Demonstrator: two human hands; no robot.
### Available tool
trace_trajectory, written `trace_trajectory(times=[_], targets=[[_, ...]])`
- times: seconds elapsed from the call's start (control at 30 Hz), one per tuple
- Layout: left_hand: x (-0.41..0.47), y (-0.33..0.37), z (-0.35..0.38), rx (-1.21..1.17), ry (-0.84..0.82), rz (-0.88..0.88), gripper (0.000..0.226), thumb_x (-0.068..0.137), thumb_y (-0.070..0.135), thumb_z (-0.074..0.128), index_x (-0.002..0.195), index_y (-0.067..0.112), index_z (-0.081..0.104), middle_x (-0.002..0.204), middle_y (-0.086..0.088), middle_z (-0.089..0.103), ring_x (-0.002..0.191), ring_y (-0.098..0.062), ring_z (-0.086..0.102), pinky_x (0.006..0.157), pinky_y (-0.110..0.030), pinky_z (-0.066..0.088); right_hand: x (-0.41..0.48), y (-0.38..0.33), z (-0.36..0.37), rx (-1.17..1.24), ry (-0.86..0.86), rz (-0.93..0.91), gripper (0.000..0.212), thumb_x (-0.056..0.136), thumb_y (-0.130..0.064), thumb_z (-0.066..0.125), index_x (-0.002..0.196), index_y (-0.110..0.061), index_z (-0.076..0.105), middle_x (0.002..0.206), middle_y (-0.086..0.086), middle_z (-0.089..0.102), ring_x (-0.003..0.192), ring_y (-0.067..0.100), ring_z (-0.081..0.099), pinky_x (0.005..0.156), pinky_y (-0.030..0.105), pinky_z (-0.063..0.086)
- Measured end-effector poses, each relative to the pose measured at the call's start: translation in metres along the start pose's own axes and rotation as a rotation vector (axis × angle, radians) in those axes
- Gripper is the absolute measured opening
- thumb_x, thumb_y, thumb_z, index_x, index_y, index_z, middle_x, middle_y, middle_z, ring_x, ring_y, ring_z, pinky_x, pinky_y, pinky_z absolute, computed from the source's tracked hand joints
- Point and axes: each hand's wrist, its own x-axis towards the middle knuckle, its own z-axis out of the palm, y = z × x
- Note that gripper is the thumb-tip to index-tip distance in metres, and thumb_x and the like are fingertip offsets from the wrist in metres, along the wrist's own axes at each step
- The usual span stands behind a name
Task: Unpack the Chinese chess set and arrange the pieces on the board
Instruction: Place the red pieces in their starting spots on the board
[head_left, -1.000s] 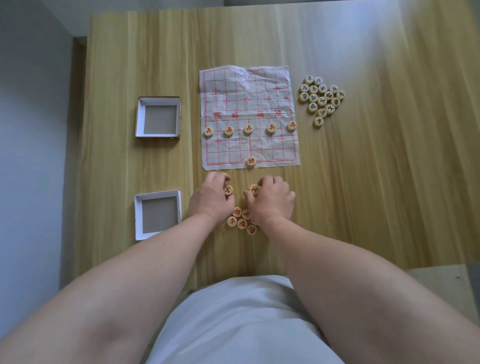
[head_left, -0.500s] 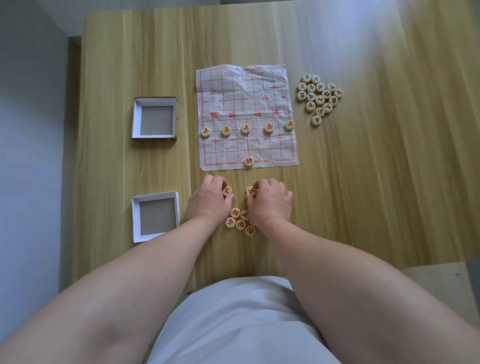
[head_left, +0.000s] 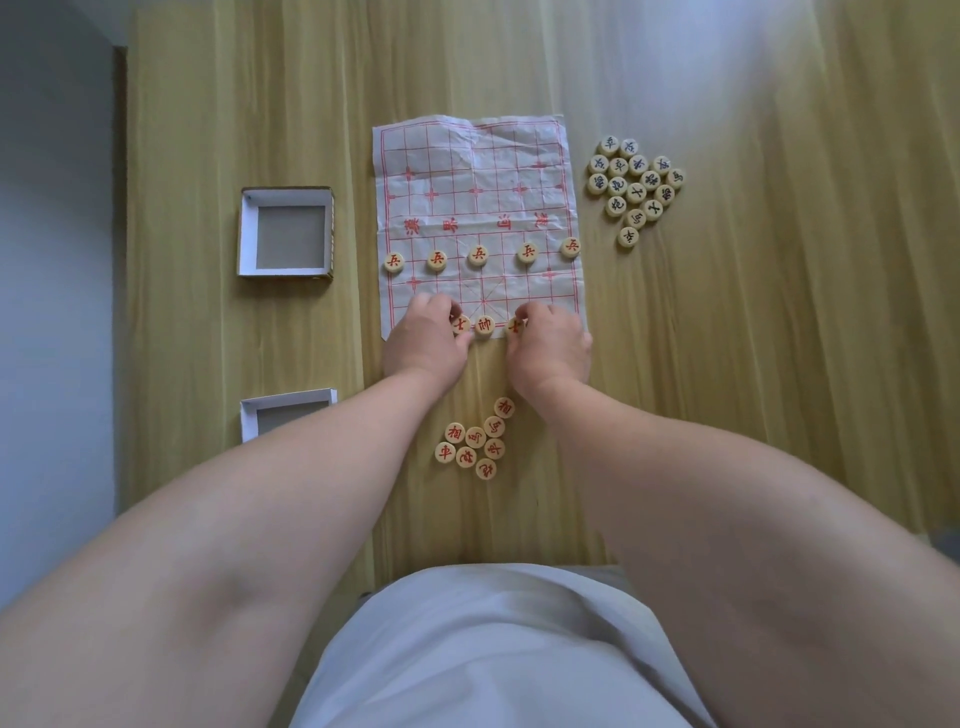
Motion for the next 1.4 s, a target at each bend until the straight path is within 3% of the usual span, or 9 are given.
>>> trace_trajectory(times=[0.53, 0.73, 0.87, 1.0, 1.13, 1.3, 1.4], targets=[[0.002, 0.009, 0.004, 0.004, 0.006, 0.003, 0.034, 0.088, 0.040, 0.068, 0.118, 0.025, 0.058, 0.122, 0.003, 0.051, 0.102, -0.021, 0.060, 0.082, -0.034, 0.052, 0.005, 0.002, -0.002, 0.017, -0.036, -0.056, 0.023, 0.101, -0.031, 0.056, 0.124, -0.032, 0.059, 0.120, 0.001, 0.054, 0.116, 0.026, 0.047, 0.102, 0.038, 0.040], [-0.003, 0.004, 0.002, -0.006, -0.002, 0.010, 0.041, 0.089, 0.037, 0.067, 0.125, 0.023, 0.056, 0.126, 0.001, 0.050, 0.106, -0.023, 0.059, 0.086, -0.037, 0.052, 0.003, 0.008, 0.002, -0.017, -0.034, -0.086, 0.038, 0.100, -0.025, 0.056, 0.136, -0.033, 0.051, 0.127, 0.002, 0.054, 0.120, 0.026, 0.047, 0.104, 0.038, 0.038], [-0.010, -0.003, -0.001, 0.051, 0.041, -0.046, 0.034, 0.093, 0.035, 0.059, 0.124, 0.021, 0.054, 0.127, -0.001, 0.049, 0.105, -0.025, 0.059, 0.076, -0.033, 0.045, -0.001, 0.016, 0.003, -0.059, -0.023, -0.065, 0.038, 0.098, -0.019, 0.054, 0.134, -0.027, 0.052, 0.131, 0.001, 0.053, 0.121, 0.025, 0.048, 0.101, 0.037, 0.039], [-0.019, -0.010, -0.006, 0.031, 0.051, -0.094, 0.031, 0.097, 0.029, 0.051, 0.127, 0.020, 0.053, 0.134, -0.001, 0.046, 0.104, -0.026, 0.058, 0.076, -0.032, 0.041, -0.009, 0.023, 0.001, -0.076, -0.030, -0.069, 0.033, 0.099, -0.023, 0.051, 0.132, -0.025, 0.054, 0.131, 0.000, 0.055, 0.122, 0.024, 0.047, 0.100, 0.038, 0.039], [-0.034, -0.016, -0.008, 0.005, 0.048, -0.053, 0.026, 0.096, 0.029, 0.054, 0.121, 0.020, 0.054, 0.126, 0.001, 0.050, 0.097, -0.023, 0.058, 0.075, -0.034, 0.047, -0.025, 0.031, -0.002, -0.034, -0.061, -0.078, 0.033, 0.101, -0.026, 0.048, 0.134, -0.026, 0.055, 0.135, -0.001, 0.053, 0.124, 0.024, 0.047, 0.104, 0.039, 0.039], [-0.061, -0.031, 0.000, -0.028, -0.063, 0.050, 0.010, 0.091, 0.025, 0.057, 0.100, 0.021, 0.059, 0.099, 0.003, 0.057, 0.088, -0.020, 0.058, 0.073, -0.033, 0.051, -0.051, 0.039, 0.008, 0.005, -0.137, -0.085, 0.028, 0.102, -0.033, 0.049, 0.127, -0.029, 0.060, 0.125, -0.002, 0.058, 0.115, 0.024, 0.053, 0.100, 0.040, 0.045], [-0.078, -0.039, 0.005, -0.020, -0.096, 0.085, 0.009, 0.090, 0.027, 0.057, 0.098, 0.024, 0.060, 0.093, 0.007, 0.057, 0.086, -0.016, 0.059, 0.072, -0.034, 0.054, -0.066, 0.041, 0.014, 0.010, -0.144, -0.076, 0.027, 0.102, -0.036, 0.050, 0.126, -0.030, 0.060, 0.123, -0.003, 0.058, 0.113, 0.024, 0.054, 0.096, 0.039, 0.048]])
